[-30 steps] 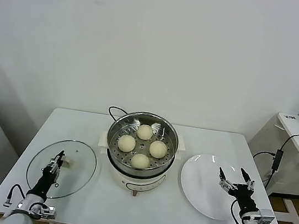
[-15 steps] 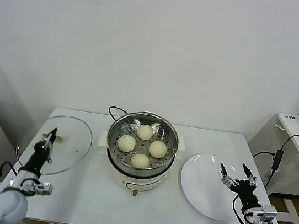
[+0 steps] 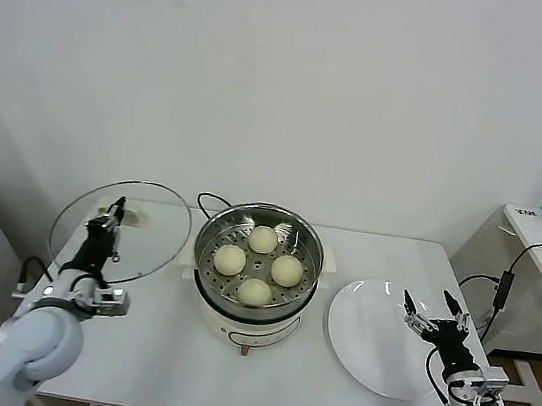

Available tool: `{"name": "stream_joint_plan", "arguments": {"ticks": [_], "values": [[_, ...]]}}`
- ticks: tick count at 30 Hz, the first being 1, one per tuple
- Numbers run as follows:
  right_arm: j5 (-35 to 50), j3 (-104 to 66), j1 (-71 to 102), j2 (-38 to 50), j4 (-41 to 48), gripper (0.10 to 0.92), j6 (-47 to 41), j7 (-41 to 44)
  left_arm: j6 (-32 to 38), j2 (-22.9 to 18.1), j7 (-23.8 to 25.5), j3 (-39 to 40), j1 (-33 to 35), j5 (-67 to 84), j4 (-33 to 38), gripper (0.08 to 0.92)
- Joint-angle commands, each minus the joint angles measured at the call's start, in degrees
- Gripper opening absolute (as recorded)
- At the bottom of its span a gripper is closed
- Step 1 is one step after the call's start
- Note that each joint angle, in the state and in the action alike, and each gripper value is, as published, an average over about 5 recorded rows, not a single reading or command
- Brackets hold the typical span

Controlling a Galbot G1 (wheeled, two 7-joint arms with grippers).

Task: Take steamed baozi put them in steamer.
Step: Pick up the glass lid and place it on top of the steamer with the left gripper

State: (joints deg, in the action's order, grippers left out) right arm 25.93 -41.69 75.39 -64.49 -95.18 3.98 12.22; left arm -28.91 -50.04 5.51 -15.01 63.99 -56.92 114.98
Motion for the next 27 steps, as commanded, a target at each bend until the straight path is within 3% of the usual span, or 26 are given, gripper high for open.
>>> {"name": "stream_joint_plan", "arguments": {"ticks": [1, 12, 27], "values": [[0.1, -0.3, 0.2, 0.5, 0.1, 0.823, 0.0, -0.1, -14.4, -4.0, 11.0, 20.8, -15.4, -11.2, 3.3, 0.105], [-0.2, -1.3, 0.4, 0.6, 0.9, 0.823, 0.4, 0.3, -15.3, -18.2, 13.7, 24.6, -17.9, -20.3, -3.4, 0.105], [-1.3, -0.4, 0.5, 0.3, 1.6, 0.823, 0.8, 0.6, -15.0, -27.1, 12.9, 25.7, -18.3, -26.5, -10.4, 0.105]]}}
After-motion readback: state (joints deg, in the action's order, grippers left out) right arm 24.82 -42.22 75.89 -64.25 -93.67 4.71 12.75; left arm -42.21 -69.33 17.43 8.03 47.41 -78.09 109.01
